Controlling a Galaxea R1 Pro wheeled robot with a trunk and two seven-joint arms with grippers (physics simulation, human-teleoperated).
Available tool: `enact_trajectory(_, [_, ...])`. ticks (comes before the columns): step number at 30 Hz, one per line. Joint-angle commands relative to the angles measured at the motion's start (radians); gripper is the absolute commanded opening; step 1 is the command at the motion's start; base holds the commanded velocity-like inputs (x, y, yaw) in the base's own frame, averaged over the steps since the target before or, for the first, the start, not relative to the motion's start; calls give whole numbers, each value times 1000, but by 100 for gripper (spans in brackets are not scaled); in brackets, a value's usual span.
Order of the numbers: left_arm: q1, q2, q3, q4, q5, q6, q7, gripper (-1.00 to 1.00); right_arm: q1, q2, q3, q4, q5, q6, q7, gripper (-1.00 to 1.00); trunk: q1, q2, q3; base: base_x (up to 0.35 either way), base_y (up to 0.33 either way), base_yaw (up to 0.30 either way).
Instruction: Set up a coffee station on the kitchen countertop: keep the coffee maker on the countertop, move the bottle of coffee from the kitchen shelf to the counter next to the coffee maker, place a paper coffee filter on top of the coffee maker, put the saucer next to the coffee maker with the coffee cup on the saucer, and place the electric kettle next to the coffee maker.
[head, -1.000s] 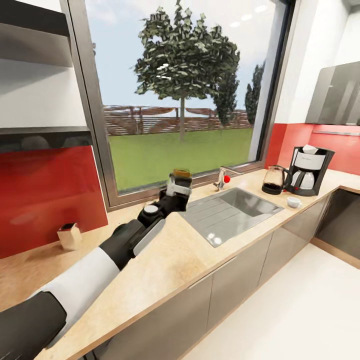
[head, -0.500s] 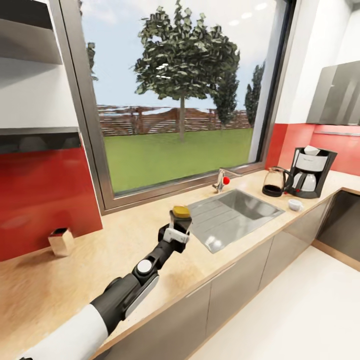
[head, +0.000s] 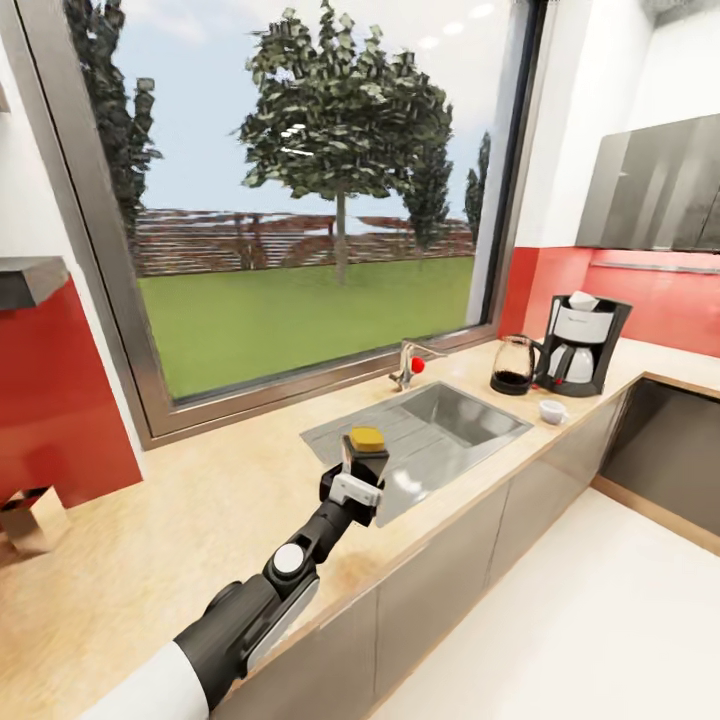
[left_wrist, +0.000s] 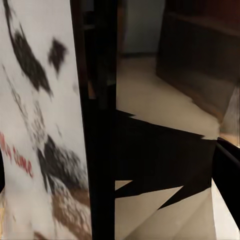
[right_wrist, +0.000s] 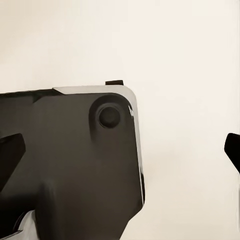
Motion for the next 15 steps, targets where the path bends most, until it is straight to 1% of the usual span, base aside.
enact_trajectory(1, [-1,1,-4,0,8,-5,7,-100,0,0,-6,1,-1,-4,1,100,1,-1,0,121,-257,-261])
enact_trajectory(15, [0,1,-4,0,8,-5,7,-100,0,0,-6,1,-1,-4,1,100,1,-1,0,119,-262,-261])
